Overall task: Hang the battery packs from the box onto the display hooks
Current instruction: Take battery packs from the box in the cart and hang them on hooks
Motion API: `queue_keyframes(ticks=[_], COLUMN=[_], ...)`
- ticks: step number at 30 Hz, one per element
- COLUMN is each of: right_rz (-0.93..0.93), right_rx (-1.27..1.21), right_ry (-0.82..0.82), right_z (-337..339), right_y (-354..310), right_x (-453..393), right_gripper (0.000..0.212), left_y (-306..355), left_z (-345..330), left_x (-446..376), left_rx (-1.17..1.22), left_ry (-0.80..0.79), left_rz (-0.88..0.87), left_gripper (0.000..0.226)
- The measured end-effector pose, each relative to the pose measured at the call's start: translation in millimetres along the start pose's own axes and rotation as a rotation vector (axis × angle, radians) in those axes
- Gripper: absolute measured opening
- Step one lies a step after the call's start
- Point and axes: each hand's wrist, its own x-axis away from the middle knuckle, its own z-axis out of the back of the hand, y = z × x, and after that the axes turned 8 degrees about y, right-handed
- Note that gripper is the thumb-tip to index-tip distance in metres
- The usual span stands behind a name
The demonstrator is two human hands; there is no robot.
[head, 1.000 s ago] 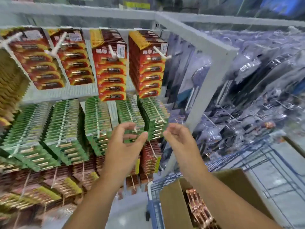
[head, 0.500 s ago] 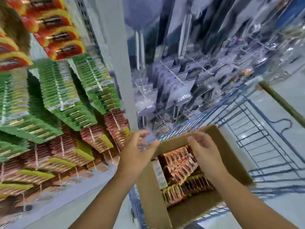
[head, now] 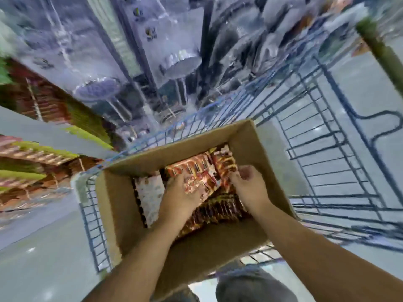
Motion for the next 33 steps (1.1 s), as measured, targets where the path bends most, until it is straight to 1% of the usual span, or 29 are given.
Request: queue_keyframes(ticks=[2,4,6,7,12,15,17,19,21,25,27,29,31,33], right_rz=[0.001,-0.005,0.007,0.020,0.046,0.077,0.105,0.110,0.095,0.085,0.081,0.064,0.063,0.067], right_rx=[0.122,0.243,0.303,0.329,0.495,0.601,0.670,0.704,0.725,0.752,0.757,0.742,0.700,0.637], right_ry=[-0.021,-0.041,-0.038,-0.024,0.021,0.071,0.079,0.077,0.073,0.103,0.118,0.136,0.175,0.207], right_z=[-13.0,-29.0,-47.4,-56.4,-88.2,-97.9,-102.6,-106.7,-110.5,-117.1,-120.0,-123.2,-123.9,-122.6], right_y=[14.3,27.5,40.6,46.1,60.4,65.0,67.8,67.2,66.7,64.1,62.0,59.8,59.0,59.0], right_x=[-19.8,-37.6,-51.5,-56.4,-67.8,-71.9,-74.8,-78.6,-81.2,-81.0,-78.4,-76.3,-76.1,-77.2], right_gripper=[0.043,0.044,0.039,0.041,0.066,0.080,0.083,0.086,0.088,0.084,0.082,0.080,0.078,0.077], left_y=[-8.3,-14.7,-20.2,-22.8,-39.8,-46.1,-48.5,-53.1,-58.1,-62.6,-62.8,-59.4,-55.5,-53.2], left_z=[-34.5,-62.8,-86.3,-96.7,-133.3,-142.4,-142.8,-139.0,-130.3,-107.6,-96.4,-84.6,-74.3,-65.1], left_x=[-12.4,-24.0,-35.4,-40.6,-65.9,-73.2,-74.7,-75.9,-74.0,-69.5,-69.2,-67.6,-65.0,-62.6], left_rx=[-0.075,-0.144,-0.216,-0.255,-0.524,-0.663,-0.693,-0.646,-0.556,-0.386,-0.306,-0.177,-0.010,0.169], left_ry=[-0.016,-0.012,0.002,0.013,0.041,0.043,0.048,0.062,0.081,0.127,0.151,0.184,0.198,0.168], left_rz=[0.040,0.060,0.033,0.007,-0.078,-0.149,-0.193,-0.203,-0.165,-0.015,0.085,0.172,0.220,0.275], left_gripper=[0.058,0.061,0.062,0.063,0.080,0.077,0.074,0.072,0.073,0.077,0.076,0.068,0.055,0.043])
